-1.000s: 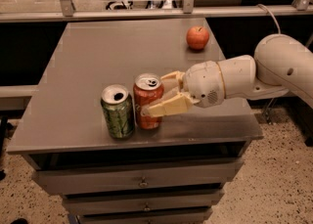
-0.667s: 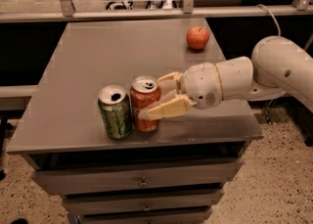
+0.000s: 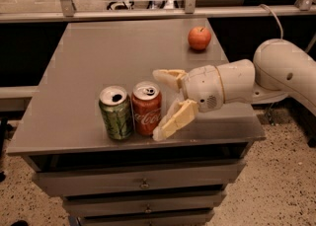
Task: Move coke can near green can
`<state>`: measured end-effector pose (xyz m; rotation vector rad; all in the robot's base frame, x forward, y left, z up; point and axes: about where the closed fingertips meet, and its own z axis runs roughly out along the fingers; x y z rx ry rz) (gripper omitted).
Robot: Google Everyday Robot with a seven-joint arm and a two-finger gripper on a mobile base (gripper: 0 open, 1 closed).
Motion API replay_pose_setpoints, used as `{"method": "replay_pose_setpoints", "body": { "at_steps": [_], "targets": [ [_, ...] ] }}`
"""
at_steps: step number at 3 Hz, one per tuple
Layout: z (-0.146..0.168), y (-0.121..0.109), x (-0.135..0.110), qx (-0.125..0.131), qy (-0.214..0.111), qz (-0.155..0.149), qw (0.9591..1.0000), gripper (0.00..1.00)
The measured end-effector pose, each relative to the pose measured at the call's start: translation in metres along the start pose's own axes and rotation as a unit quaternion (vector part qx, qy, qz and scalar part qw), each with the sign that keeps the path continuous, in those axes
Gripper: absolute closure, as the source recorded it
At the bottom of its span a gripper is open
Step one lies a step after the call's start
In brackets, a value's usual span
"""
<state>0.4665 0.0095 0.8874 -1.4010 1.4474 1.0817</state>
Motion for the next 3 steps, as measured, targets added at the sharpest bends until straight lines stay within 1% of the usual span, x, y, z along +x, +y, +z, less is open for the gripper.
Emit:
{"method": "replay_pose_setpoints", "body": {
  "at_steps": [1, 2, 3],
  "targets": [
    [-0.010, -0.001, -0.002, 0.009, 0.013, -0.005, 0.9999, 0.00],
    [-0.054, -0.007, -0.020, 0.048, 0.047, -0.022, 0.9975, 0.00],
    [-0.115, -0.016, -0.063, 0.129, 0.089, -0.066, 0.9855, 0.00]
  ]
}}
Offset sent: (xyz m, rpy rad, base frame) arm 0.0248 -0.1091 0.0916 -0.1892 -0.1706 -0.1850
